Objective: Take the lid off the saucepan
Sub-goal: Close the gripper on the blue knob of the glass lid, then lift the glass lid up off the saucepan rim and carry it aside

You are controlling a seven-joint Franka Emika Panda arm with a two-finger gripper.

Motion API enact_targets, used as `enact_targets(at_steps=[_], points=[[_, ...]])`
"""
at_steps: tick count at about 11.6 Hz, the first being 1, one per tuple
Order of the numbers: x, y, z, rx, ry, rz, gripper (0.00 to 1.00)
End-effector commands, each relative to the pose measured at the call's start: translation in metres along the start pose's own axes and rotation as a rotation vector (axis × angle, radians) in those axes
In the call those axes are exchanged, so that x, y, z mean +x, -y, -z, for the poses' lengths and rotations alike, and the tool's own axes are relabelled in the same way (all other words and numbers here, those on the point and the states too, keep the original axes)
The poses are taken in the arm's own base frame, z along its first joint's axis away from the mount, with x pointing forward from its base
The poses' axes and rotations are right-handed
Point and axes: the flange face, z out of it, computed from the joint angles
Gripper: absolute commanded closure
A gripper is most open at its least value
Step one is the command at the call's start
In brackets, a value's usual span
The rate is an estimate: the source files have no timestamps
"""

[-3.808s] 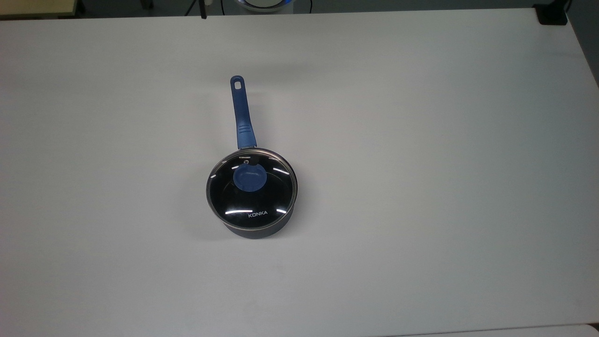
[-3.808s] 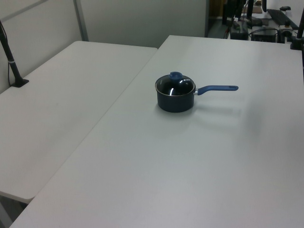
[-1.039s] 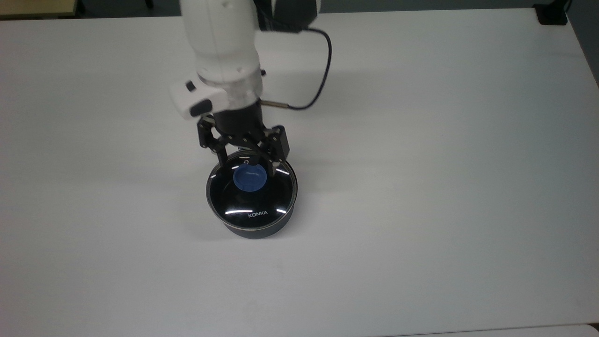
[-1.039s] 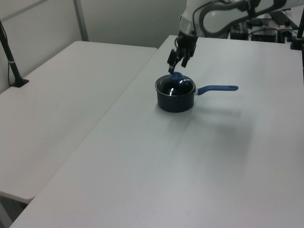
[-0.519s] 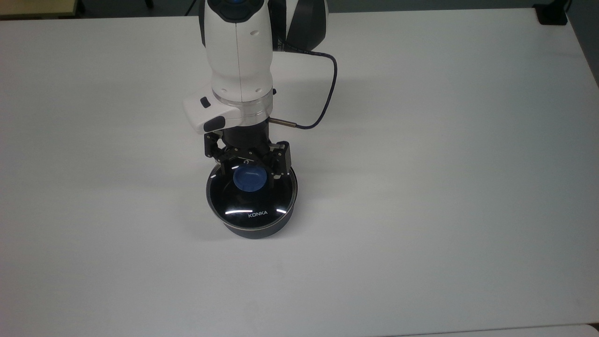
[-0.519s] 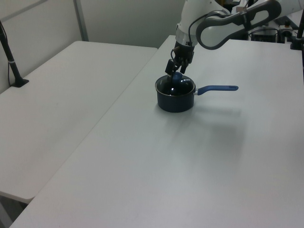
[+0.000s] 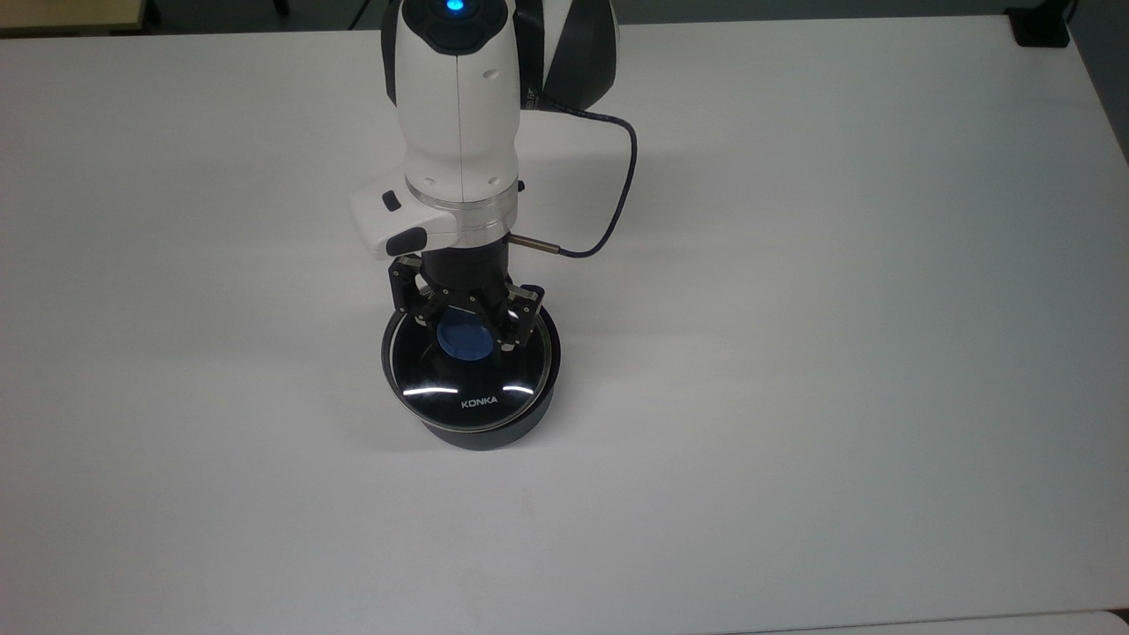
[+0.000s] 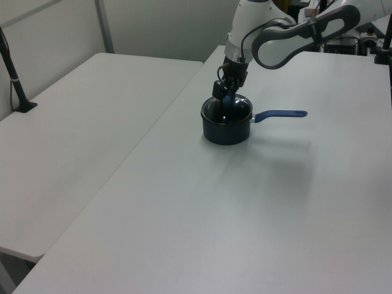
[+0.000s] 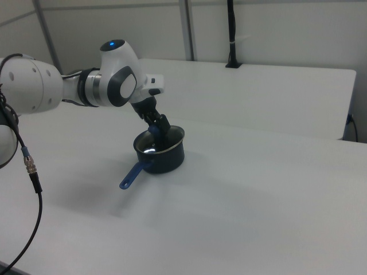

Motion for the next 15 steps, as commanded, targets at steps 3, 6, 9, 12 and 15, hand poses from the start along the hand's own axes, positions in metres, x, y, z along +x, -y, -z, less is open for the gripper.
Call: enact_targets(at_steps=[3, 6, 9, 12, 15], points=[[0.01, -0.007, 0.037, -0.008, -0.046, -0.005, 0.47], [0.002, -0.054, 0.095, -0.061, 0.067, 0.064, 0.47], [-0.039, -0.142, 0.14, -0.031, 0.21, 0.222, 0.47], [-0.116, -0.247, 0.134, 0.002, 0.29, 0.353, 0.47], [-0.159, -0.276, 0.084, 0.022, 0.337, 0.406, 0.47]])
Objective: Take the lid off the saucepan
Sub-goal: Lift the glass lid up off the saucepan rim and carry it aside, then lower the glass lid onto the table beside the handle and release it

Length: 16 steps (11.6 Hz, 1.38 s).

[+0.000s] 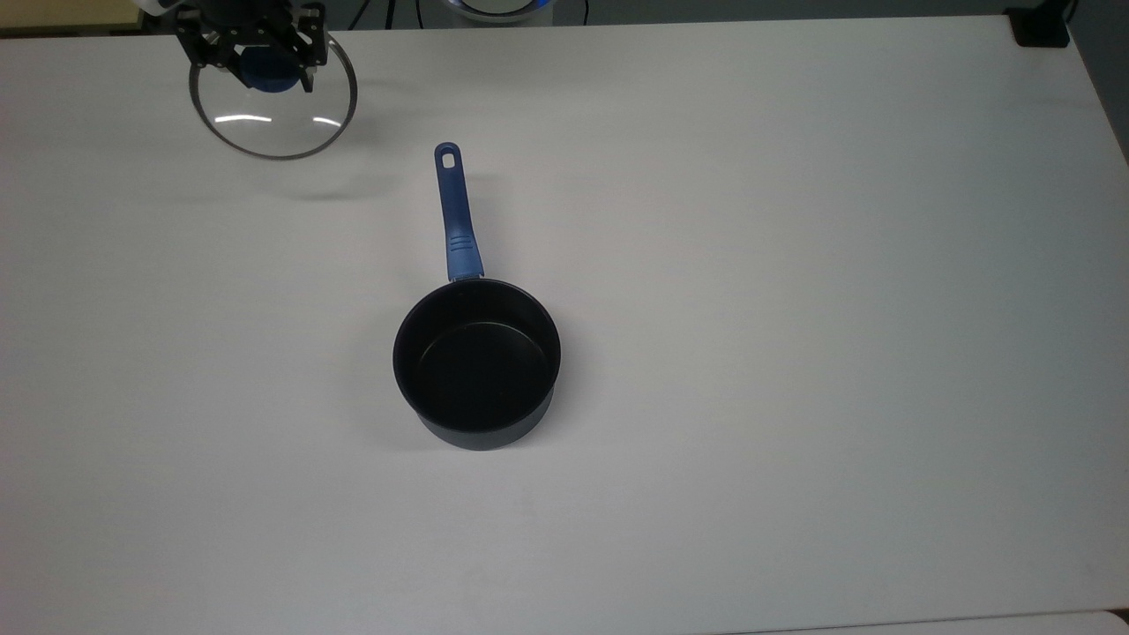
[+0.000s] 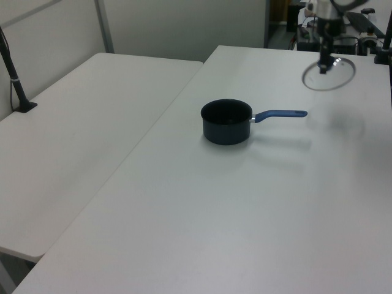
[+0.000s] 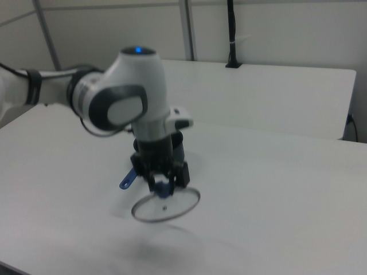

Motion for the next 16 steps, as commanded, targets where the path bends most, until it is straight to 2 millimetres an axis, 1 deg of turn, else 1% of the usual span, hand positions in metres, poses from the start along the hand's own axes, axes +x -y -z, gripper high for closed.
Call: enact_targets(at_steps=[1, 2, 3, 4, 5, 6, 7, 8, 9, 10, 11, 12, 13, 14, 15, 16], points=[[-0.018, 0.022, -0.059, 0.008, -0.015, 0.052, 0.47], [-0.015, 0.034, -0.076, 0.005, -0.025, 0.054, 0.47], [-0.005, 0.045, -0.093, 0.004, -0.031, 0.031, 0.47], [0.009, 0.062, -0.111, 0.003, -0.036, 0.008, 0.47], [0.016, 0.069, -0.12, 0.0, -0.048, -0.014, 0.47], [0.018, 0.07, -0.123, -0.001, -0.051, -0.015, 0.47], [0.019, 0.072, -0.125, 0.001, -0.045, -0.014, 0.38], [0.016, 0.066, -0.124, 0.005, -0.033, -0.026, 0.01], [0.015, 0.059, -0.117, 0.011, -0.013, -0.029, 0.0], [0.014, 0.04, -0.103, 0.017, 0.004, -0.062, 0.0], [0.016, 0.026, -0.087, 0.015, -0.002, -0.083, 0.0], [0.016, 0.011, -0.062, 0.006, -0.024, -0.102, 0.0], [0.011, -0.007, -0.033, -0.002, -0.034, -0.106, 0.0], [0.011, -0.015, 0.0, -0.012, -0.045, -0.081, 0.0], [0.019, -0.02, 0.041, -0.023, -0.069, -0.089, 0.0], [0.026, -0.015, 0.079, -0.025, -0.096, -0.125, 0.0]])
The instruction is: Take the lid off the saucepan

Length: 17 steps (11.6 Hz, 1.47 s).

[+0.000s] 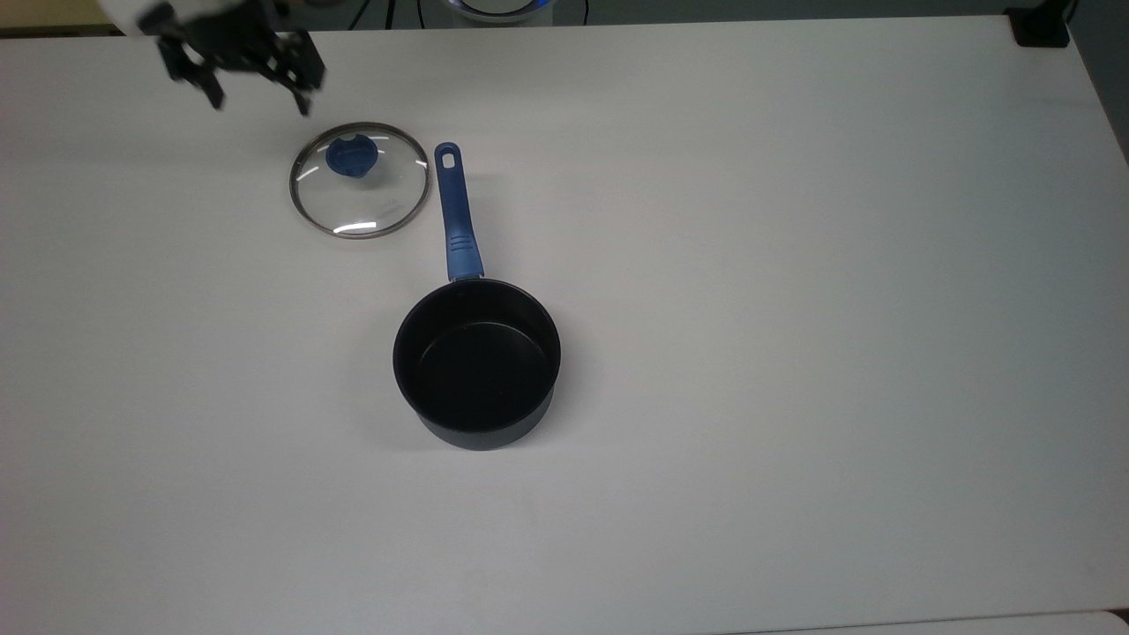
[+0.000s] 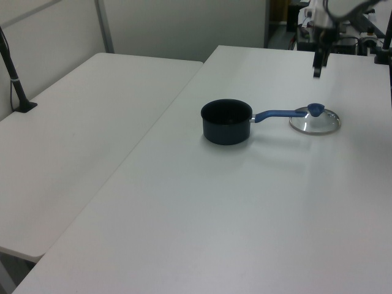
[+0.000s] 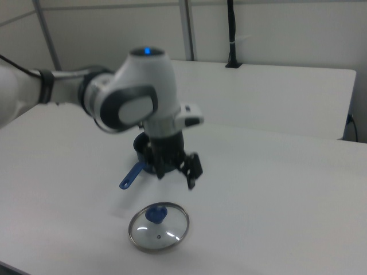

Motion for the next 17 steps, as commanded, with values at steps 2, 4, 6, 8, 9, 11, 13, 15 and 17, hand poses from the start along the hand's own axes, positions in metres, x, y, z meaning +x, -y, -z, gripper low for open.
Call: enact_targets(at_steps=[2, 4, 6, 8, 9, 11, 13, 15, 17], points=[[0.031, 0.045, 0.139, 0.003, -0.103, -0.205, 0.0], [0.037, 0.11, 0.166, 0.013, -0.076, -0.283, 0.0], [0.04, 0.154, 0.17, 0.023, -0.071, -0.285, 0.0], [0.042, 0.164, 0.167, 0.02, -0.069, -0.254, 0.0], [0.044, 0.162, 0.165, 0.015, -0.071, -0.189, 0.0], [0.048, 0.157, 0.16, 0.004, -0.067, -0.044, 0.0], [0.047, 0.154, 0.16, -0.003, -0.062, -0.019, 0.0], [0.046, 0.153, 0.161, -0.003, -0.061, -0.023, 0.0], [0.045, 0.153, 0.161, -0.001, -0.061, -0.031, 0.0]])
